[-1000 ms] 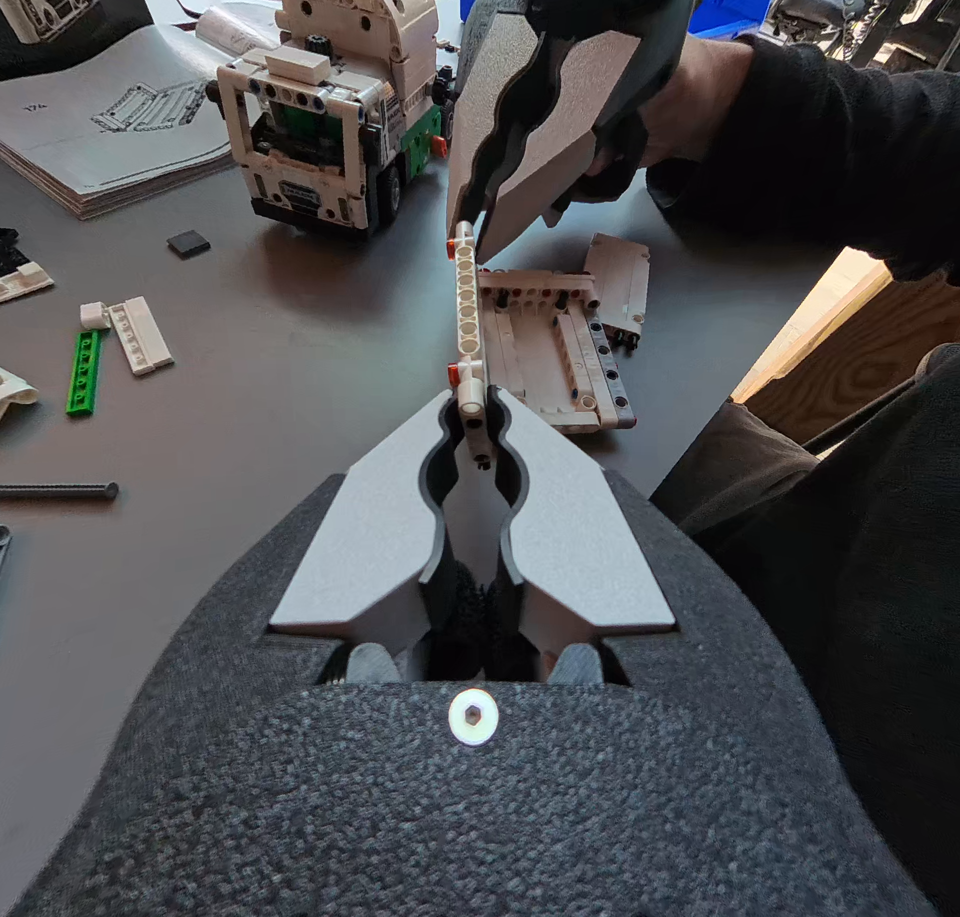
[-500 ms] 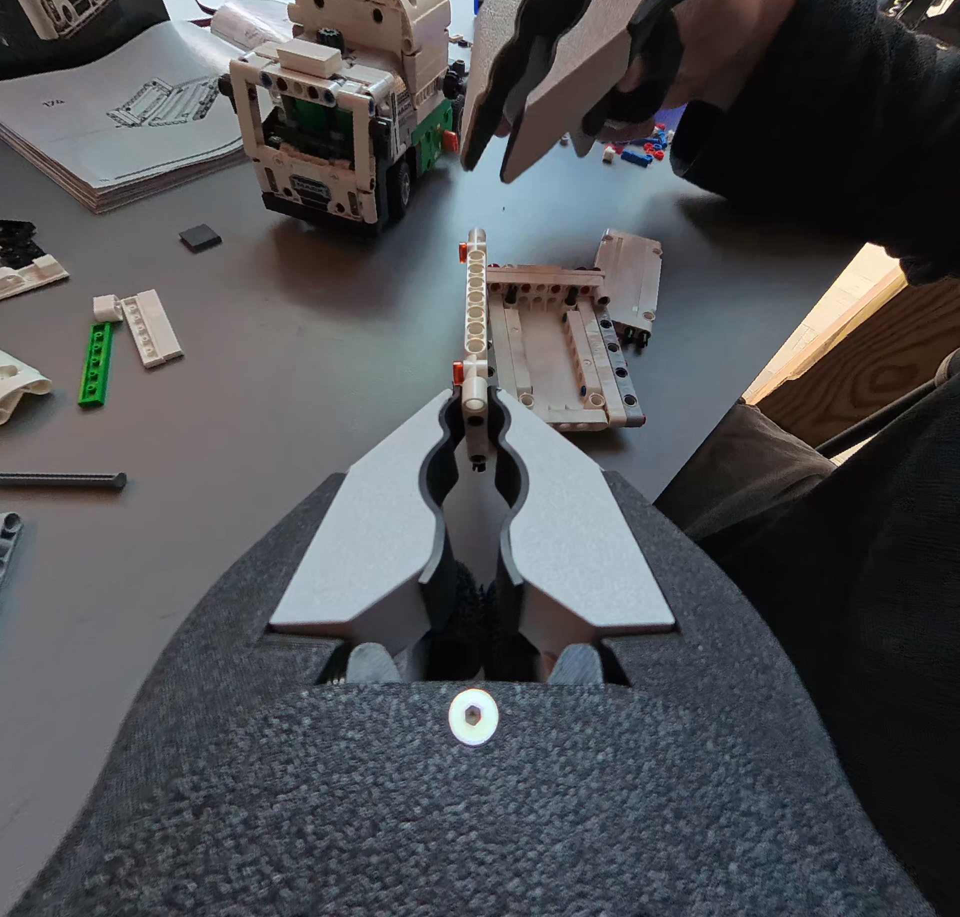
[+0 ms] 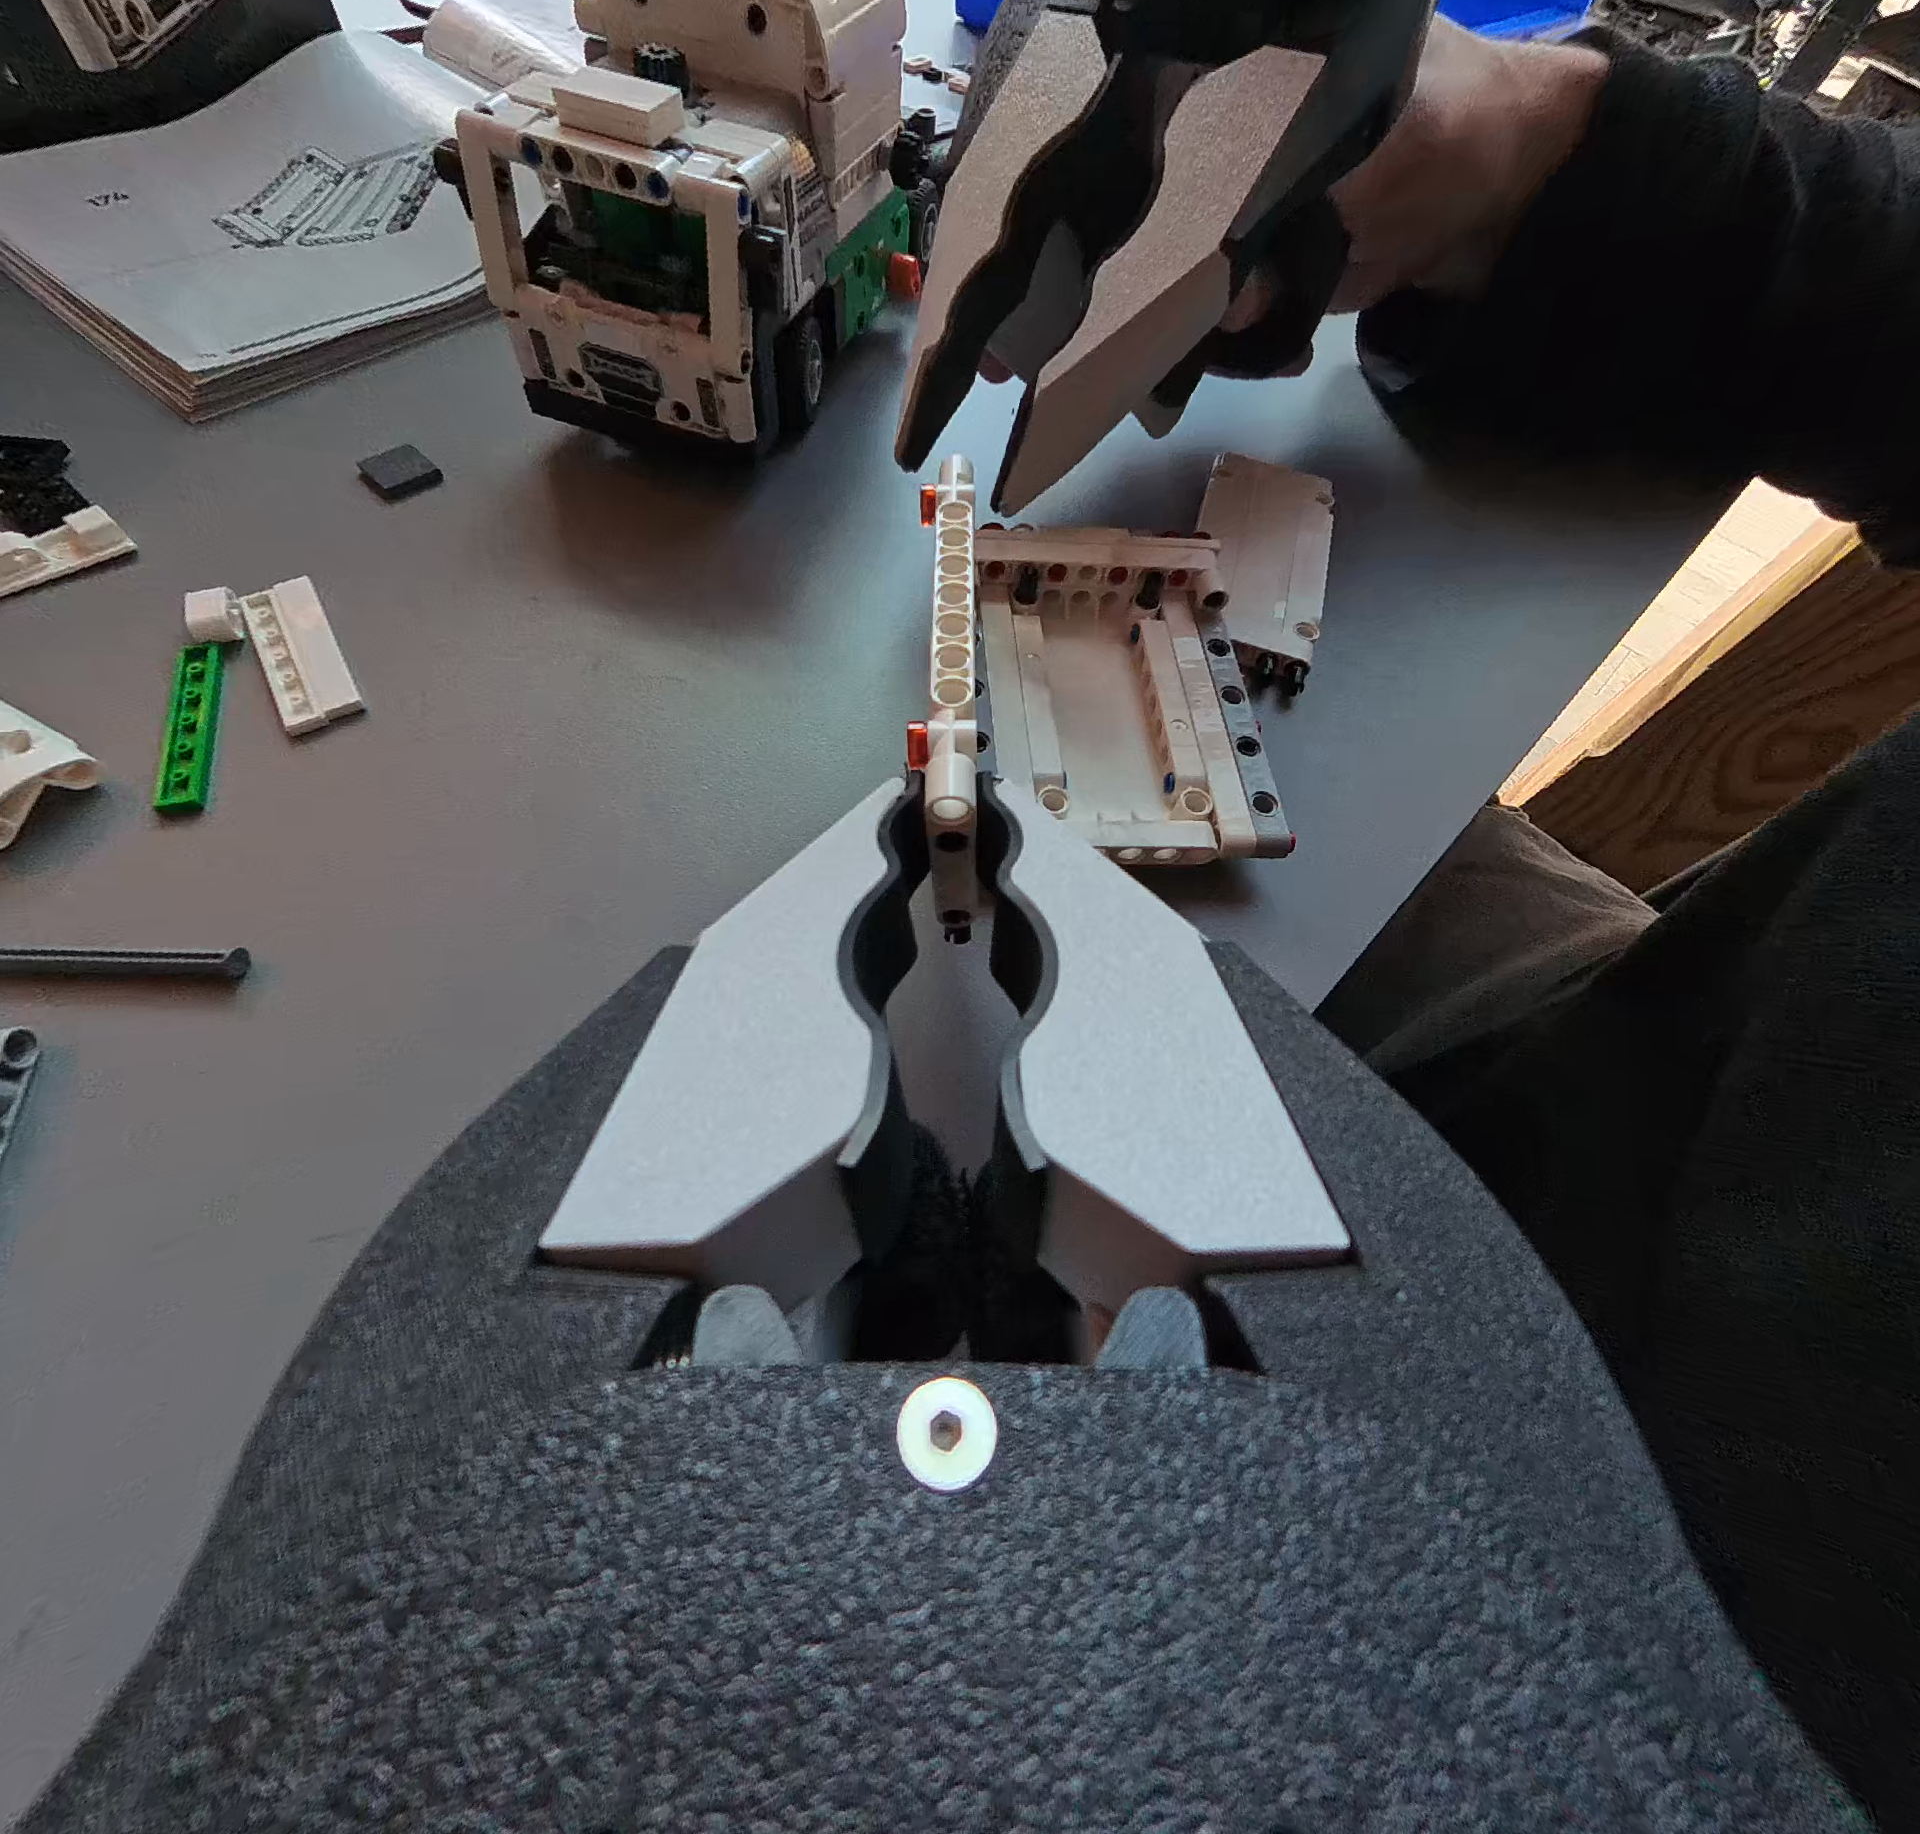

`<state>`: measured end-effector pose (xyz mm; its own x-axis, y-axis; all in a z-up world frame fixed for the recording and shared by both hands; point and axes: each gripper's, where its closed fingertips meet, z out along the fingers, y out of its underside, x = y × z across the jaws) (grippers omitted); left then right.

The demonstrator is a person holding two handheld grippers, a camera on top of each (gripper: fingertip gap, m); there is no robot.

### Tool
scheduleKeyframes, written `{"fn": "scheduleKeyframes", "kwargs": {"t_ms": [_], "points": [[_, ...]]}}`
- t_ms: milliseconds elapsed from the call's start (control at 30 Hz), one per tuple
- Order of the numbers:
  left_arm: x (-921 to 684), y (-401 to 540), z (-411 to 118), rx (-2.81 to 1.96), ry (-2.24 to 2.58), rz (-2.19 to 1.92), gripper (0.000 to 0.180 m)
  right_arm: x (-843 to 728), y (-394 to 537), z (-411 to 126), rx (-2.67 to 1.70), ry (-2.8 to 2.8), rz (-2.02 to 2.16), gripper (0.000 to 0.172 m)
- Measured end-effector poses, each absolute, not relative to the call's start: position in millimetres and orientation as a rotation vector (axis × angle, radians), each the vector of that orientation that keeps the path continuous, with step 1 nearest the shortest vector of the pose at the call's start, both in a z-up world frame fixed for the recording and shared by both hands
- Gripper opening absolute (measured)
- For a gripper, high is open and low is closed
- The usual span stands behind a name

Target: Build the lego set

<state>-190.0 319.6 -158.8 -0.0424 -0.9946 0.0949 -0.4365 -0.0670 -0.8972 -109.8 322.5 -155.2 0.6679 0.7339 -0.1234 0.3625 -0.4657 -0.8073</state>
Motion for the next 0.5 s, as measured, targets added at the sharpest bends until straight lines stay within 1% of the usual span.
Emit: {"fn": "scheduleKeyframes", "kwargs": {"t_ms": [100, 233, 500], "points": [[-189, 320, -159, -1.572, 1.545, -1.071, 0.006, -108, 325, -150, -2.059, -0.823, 0.543, 0.025], [-188, 319, -157, -1.558, 1.550, -1.079, 0.006, -101, 329, -141, -2.010, -0.797, 0.447, 0.020], [-188, 320, -152, -1.554, 1.523, -1.147, 0.006, -99, 329, -143, -2.005, -0.764, 0.467, 0.019]]}}
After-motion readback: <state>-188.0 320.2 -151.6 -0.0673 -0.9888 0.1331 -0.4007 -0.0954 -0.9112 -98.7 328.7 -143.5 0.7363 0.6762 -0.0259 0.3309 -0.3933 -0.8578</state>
